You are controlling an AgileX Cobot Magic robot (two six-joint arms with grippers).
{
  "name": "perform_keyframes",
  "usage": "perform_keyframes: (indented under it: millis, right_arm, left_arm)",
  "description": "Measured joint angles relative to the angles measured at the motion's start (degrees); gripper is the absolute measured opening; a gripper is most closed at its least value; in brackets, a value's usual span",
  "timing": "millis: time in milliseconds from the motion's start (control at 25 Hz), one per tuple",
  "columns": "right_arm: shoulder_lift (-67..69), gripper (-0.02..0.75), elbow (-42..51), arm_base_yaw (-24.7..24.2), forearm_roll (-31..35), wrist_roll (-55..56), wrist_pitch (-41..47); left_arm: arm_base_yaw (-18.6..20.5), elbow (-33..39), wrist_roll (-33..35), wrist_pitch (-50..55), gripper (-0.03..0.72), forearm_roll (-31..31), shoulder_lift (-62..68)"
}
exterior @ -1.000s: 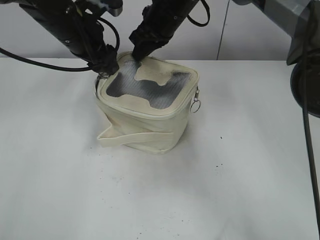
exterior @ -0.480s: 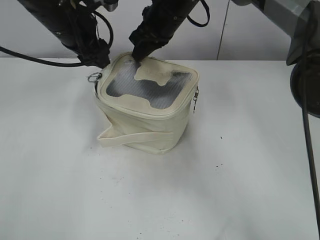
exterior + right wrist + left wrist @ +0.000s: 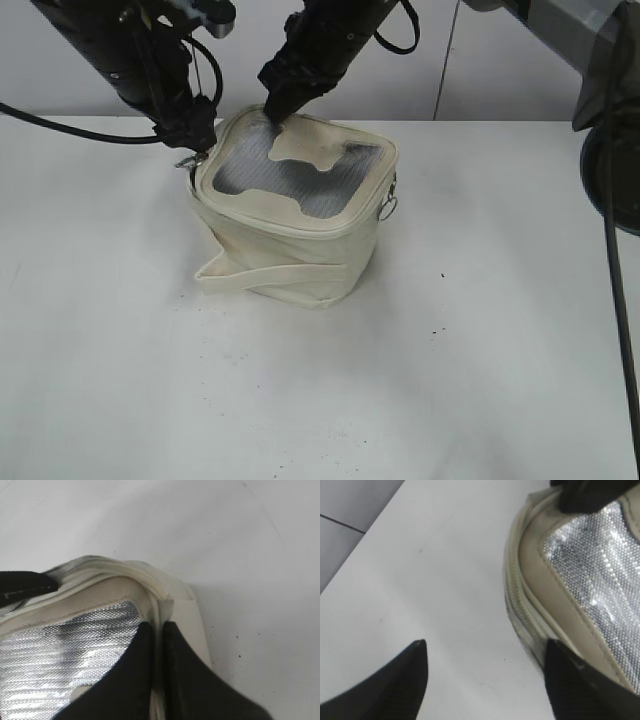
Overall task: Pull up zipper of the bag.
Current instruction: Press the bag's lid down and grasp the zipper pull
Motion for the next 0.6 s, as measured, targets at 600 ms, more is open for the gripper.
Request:
perform_keyframes:
  millis: [600]
  right_arm:
    - [0.0,0.008,0.0,0.0,0.2,-0.1,0.4]
  left_arm:
    - [1.5,-0.5,0.0,8.2,0.567,-5.4,0.2]
